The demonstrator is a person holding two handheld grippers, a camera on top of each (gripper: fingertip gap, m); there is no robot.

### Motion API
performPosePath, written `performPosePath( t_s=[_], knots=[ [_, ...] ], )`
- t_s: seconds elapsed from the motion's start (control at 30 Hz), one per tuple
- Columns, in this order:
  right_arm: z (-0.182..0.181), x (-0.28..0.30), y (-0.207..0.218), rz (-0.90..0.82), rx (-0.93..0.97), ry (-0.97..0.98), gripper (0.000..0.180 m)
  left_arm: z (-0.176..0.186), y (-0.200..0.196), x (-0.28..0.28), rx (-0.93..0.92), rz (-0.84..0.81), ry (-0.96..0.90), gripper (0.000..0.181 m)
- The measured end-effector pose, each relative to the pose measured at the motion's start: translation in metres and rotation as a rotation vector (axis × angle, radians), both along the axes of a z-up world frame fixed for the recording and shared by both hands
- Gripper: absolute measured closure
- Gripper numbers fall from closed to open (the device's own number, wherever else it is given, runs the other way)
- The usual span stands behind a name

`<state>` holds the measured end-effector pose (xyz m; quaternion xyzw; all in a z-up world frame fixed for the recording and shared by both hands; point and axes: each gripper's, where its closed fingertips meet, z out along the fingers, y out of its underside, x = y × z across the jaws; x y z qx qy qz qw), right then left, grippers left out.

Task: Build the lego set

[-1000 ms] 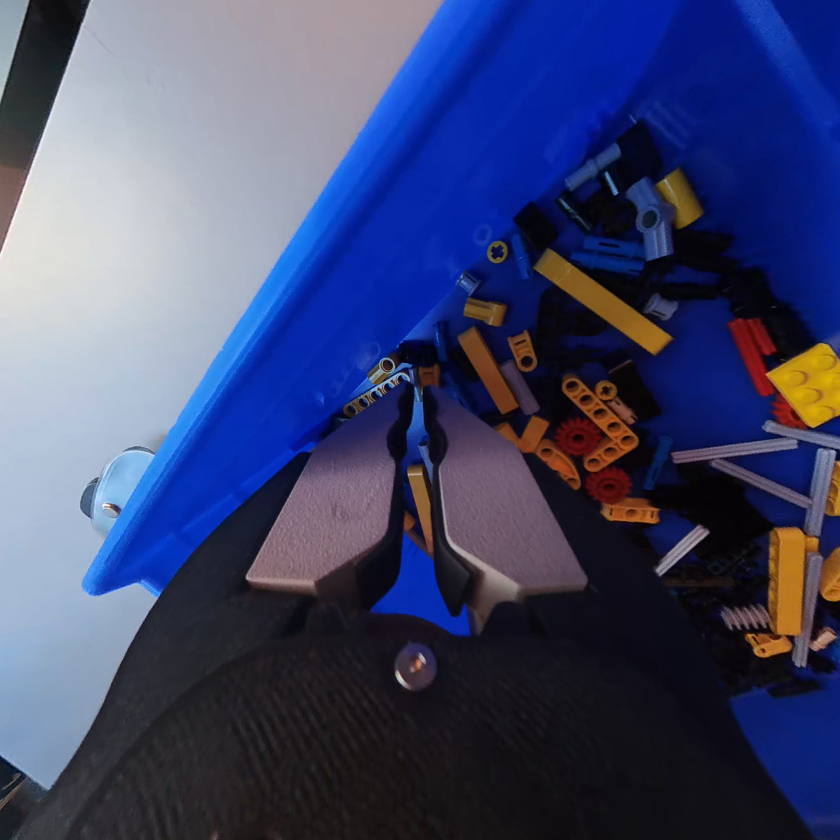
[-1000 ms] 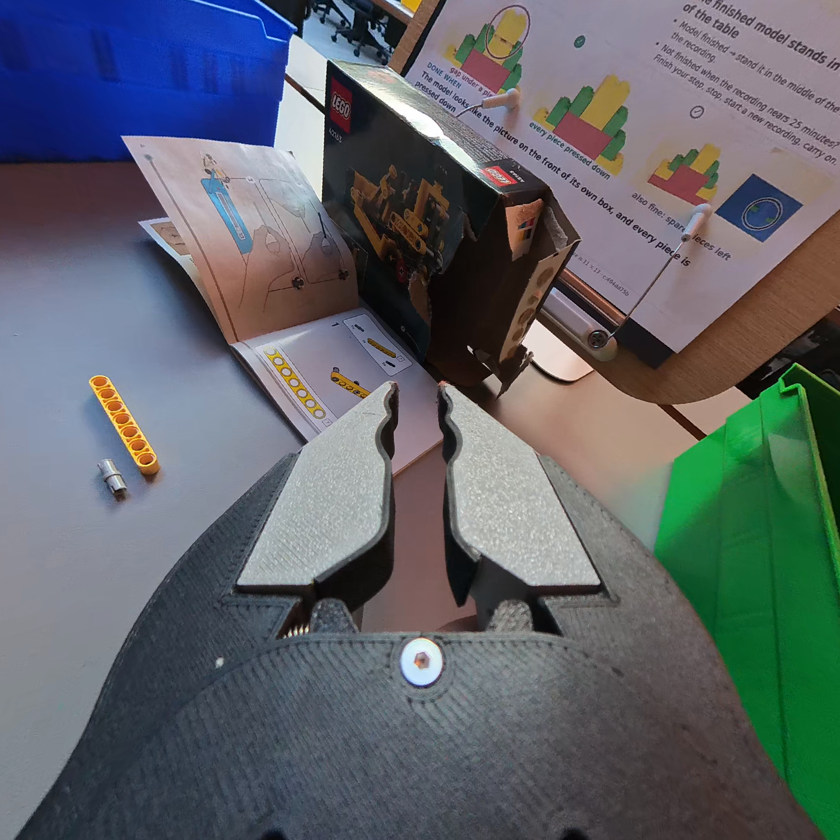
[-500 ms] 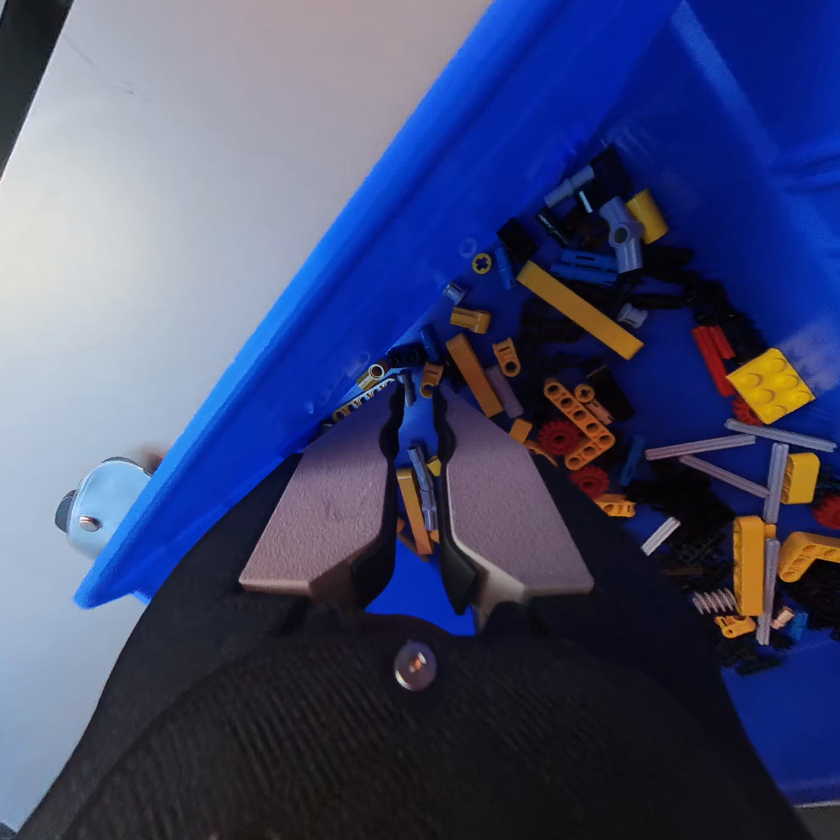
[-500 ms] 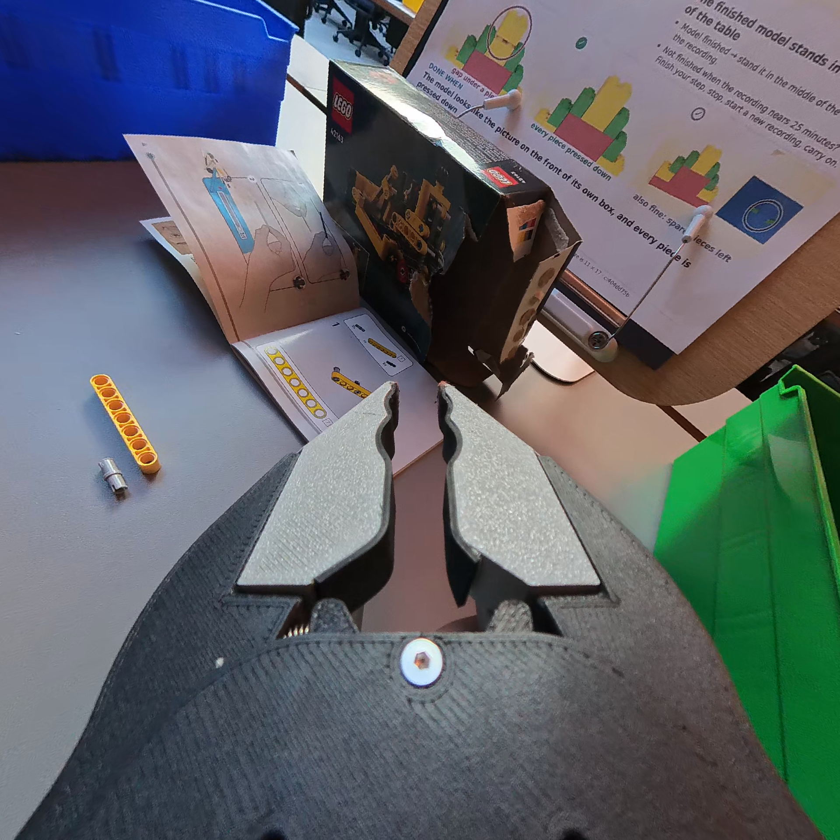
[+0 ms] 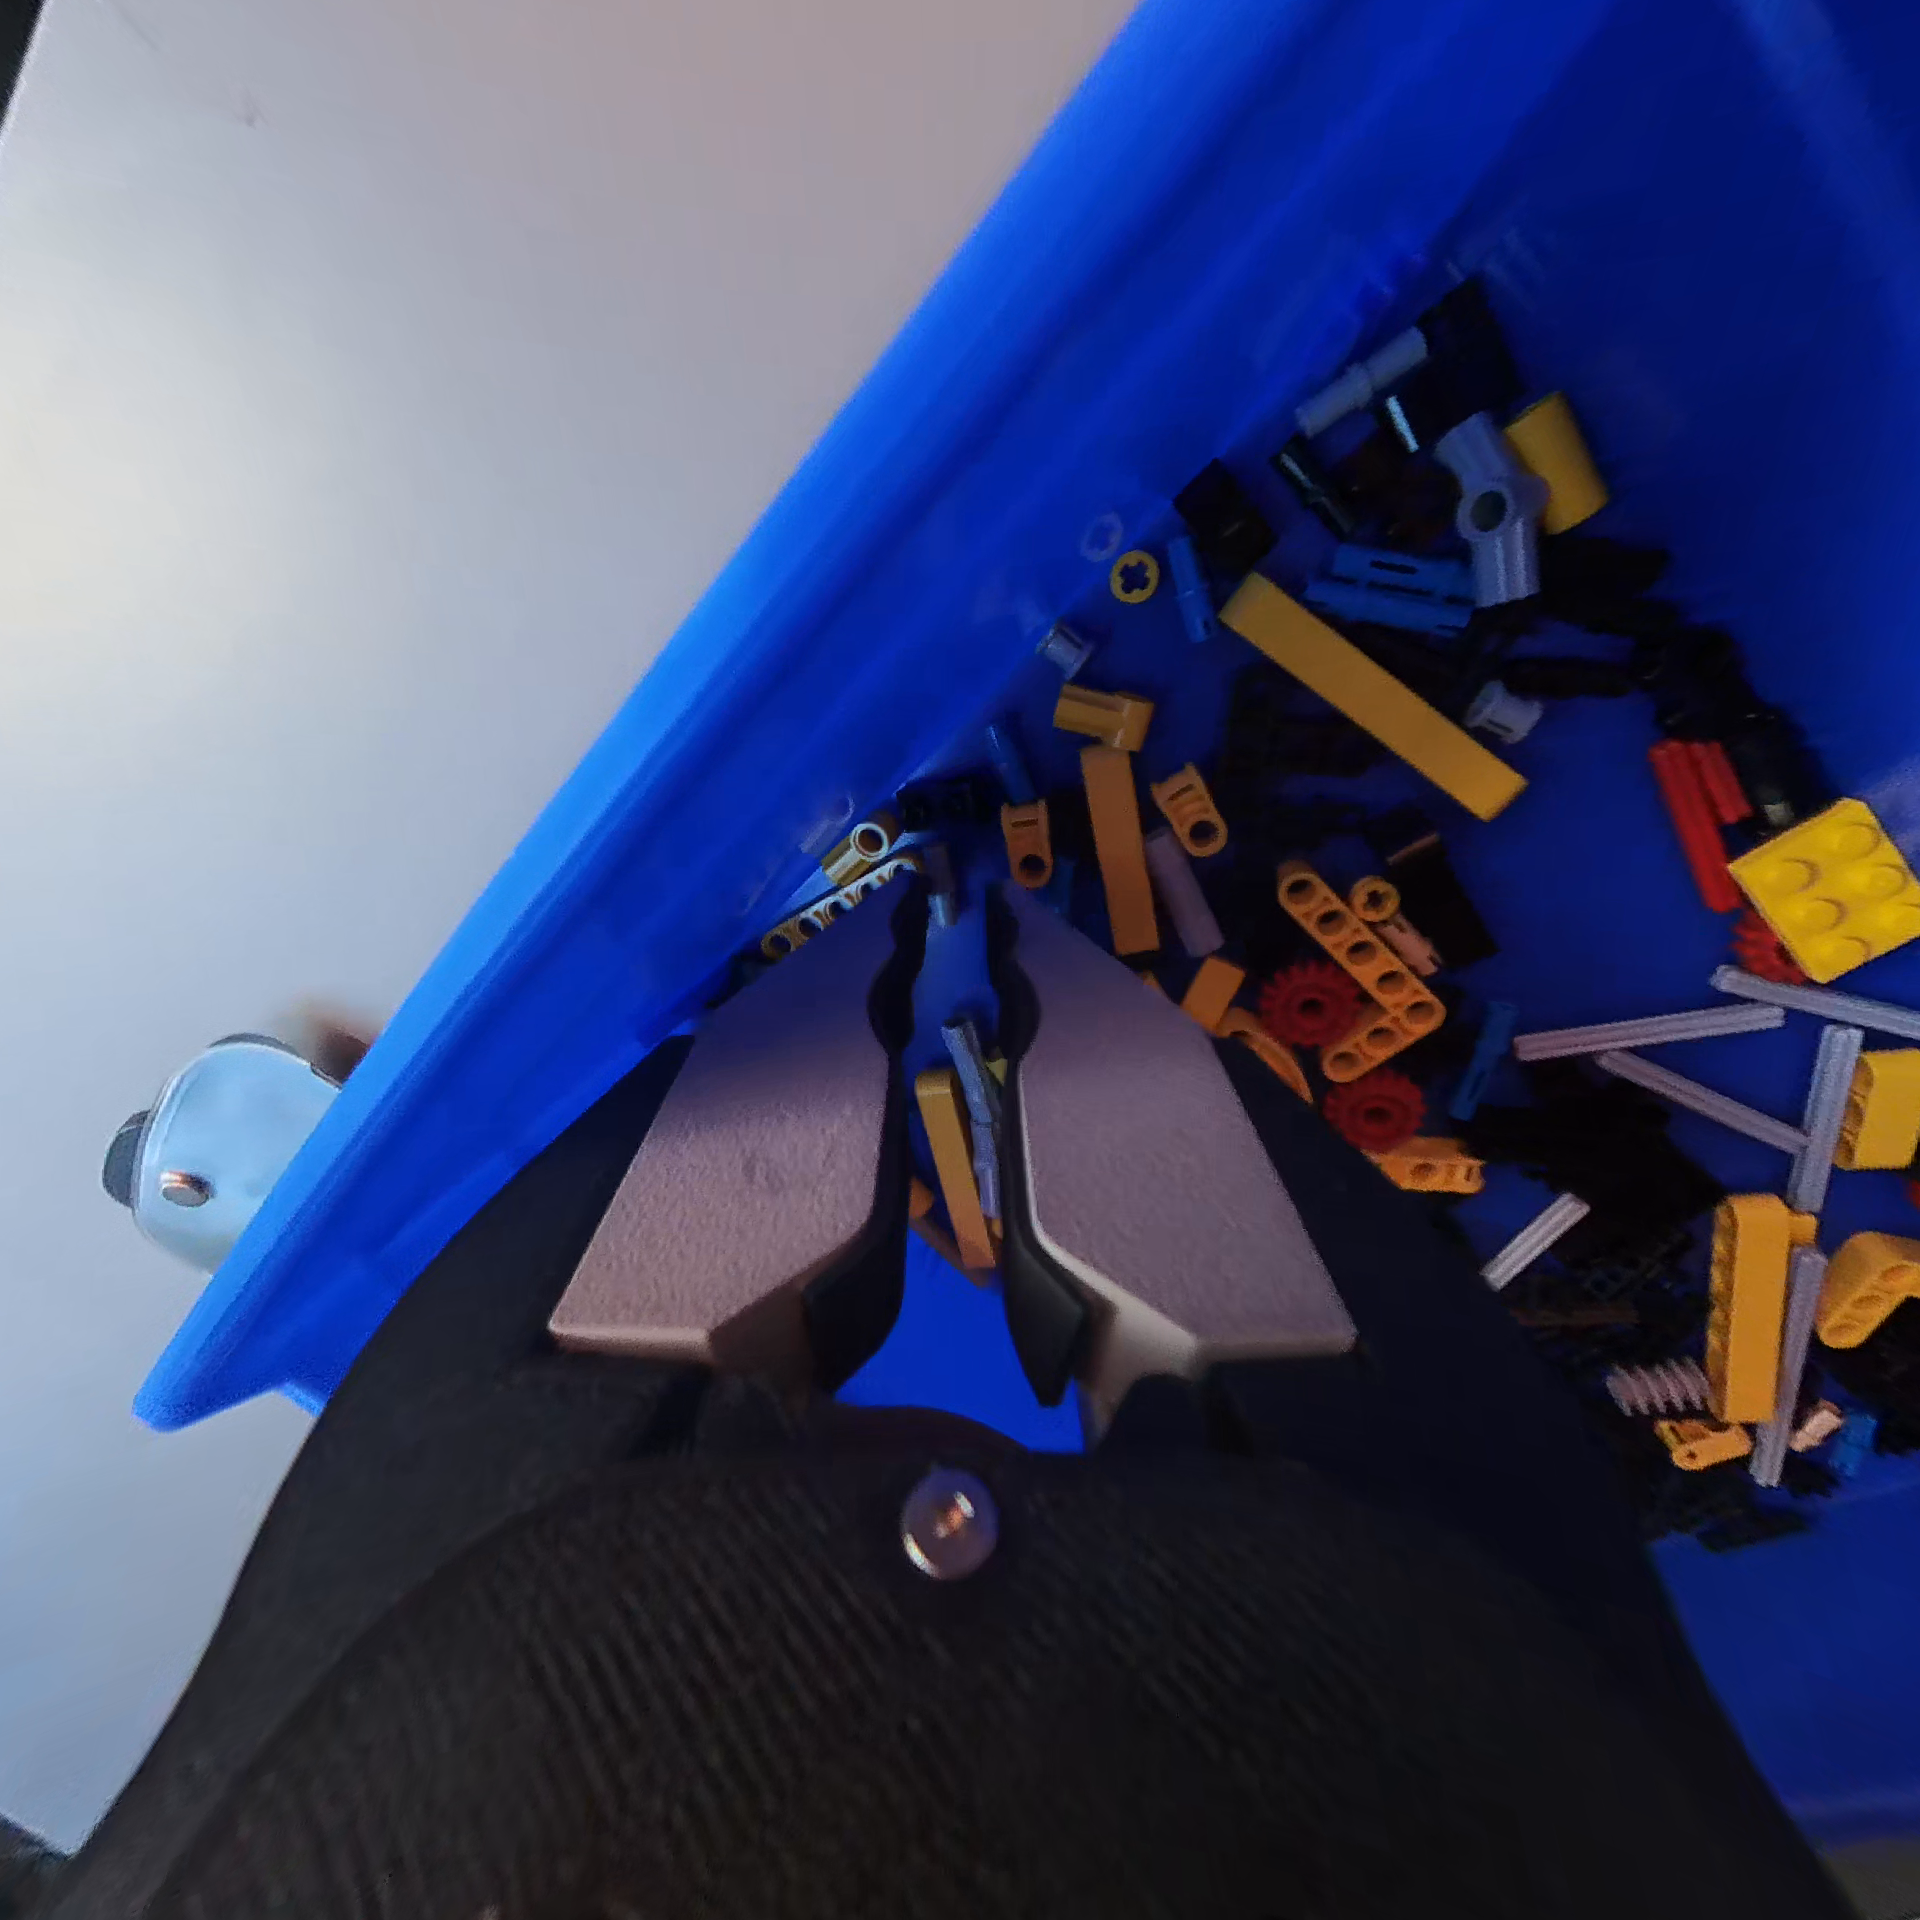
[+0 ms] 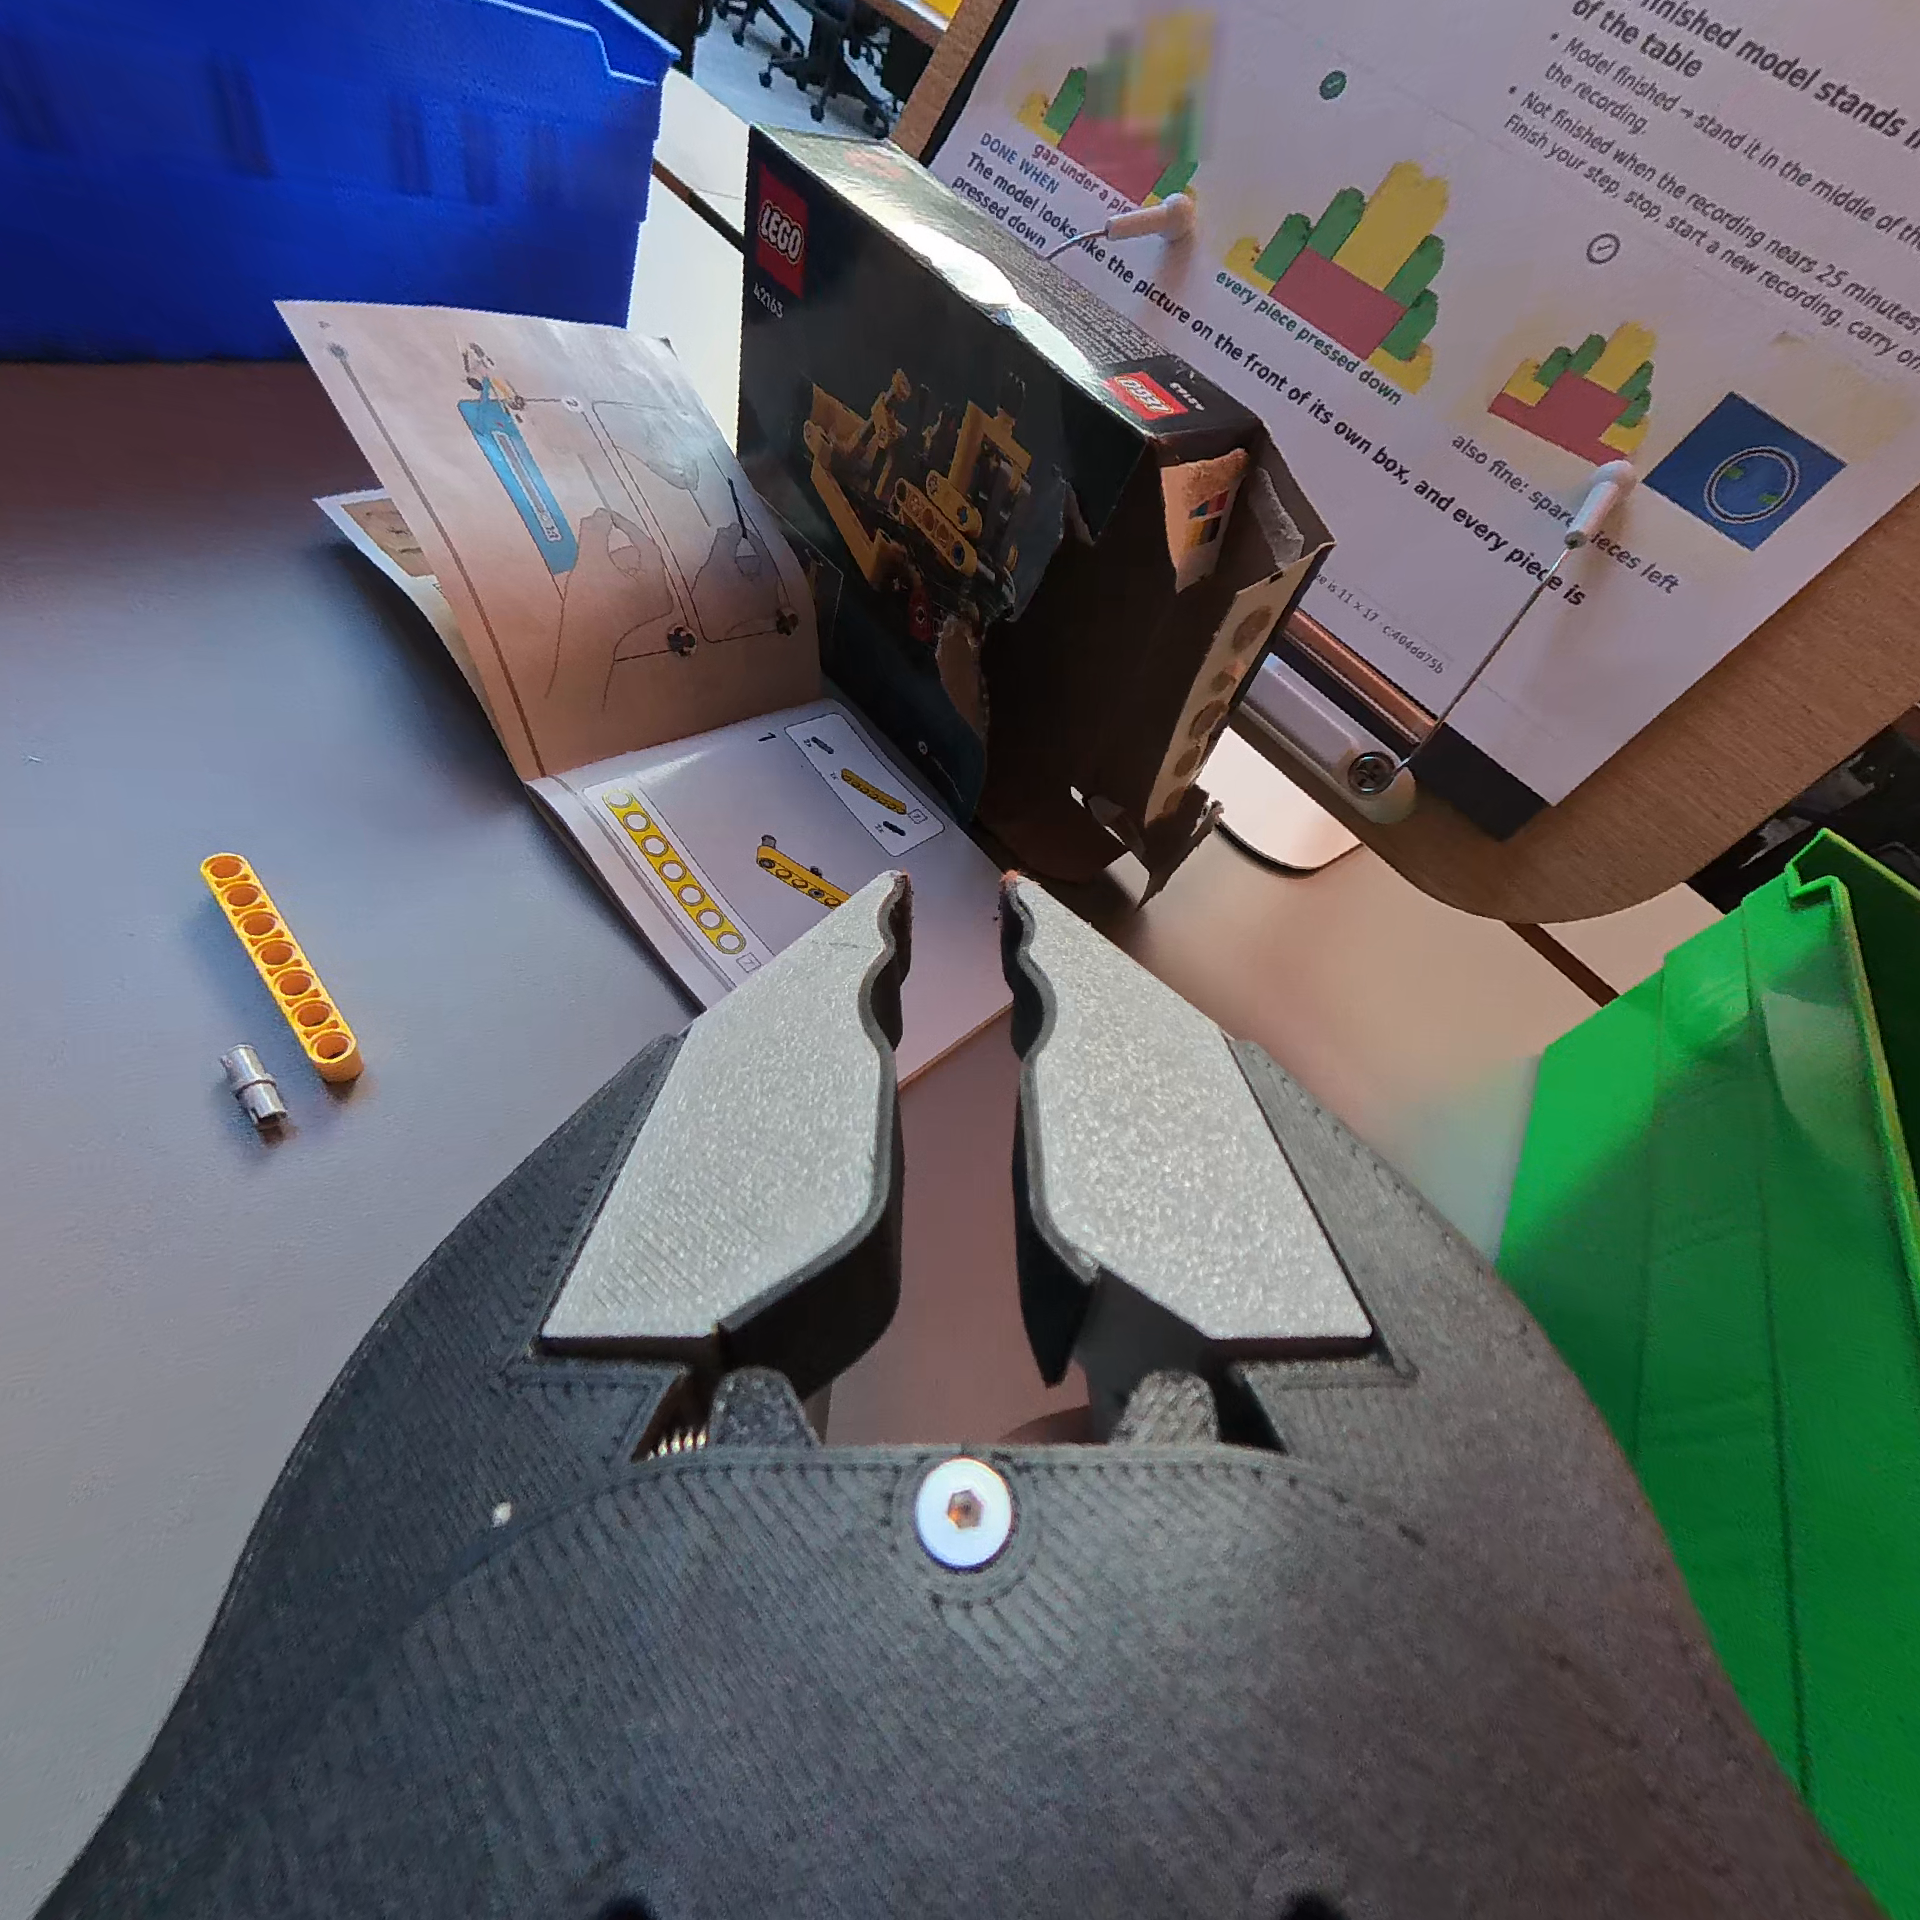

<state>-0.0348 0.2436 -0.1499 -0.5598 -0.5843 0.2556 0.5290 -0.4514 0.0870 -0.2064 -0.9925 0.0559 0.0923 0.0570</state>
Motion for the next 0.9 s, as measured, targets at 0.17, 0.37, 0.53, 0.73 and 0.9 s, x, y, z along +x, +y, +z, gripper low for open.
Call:
performPosePath(
  t_s=[0.17, 0.37, 0.53, 0.73, 0.9],
  knots=[
    [0.0, 0.0, 0.0, 0.002, 0.001, -0.001, 0.166, 0.0, 0.0, -0.002, -0.006, -0.004, 0.015, 0.177],
    [0.001, 0.0, -0.001, 0.003, 0.003, 0.001, 0.166, 0.0, -0.001, -0.005, -0.011, 0.0, 0.015, 0.178],
    [0.001, 0.0, -0.001, 0.004, 0.004, 0.002, 0.166, -0.001, -0.007, 0.002, -0.034, -0.023, -0.013, 0.171],
    [0.0, 0.0, -0.001, 0.005, 0.003, -0.001, 0.166, -0.001, -0.008, 0.005, -0.049, -0.046, -0.02, 0.17],
    [0.0, 0.0, -0.001, 0.003, 0.001, -0.002, 0.166, -0.003, -0.008, 0.004, -0.059, -0.058, -0.017, 0.178]
  ],
)
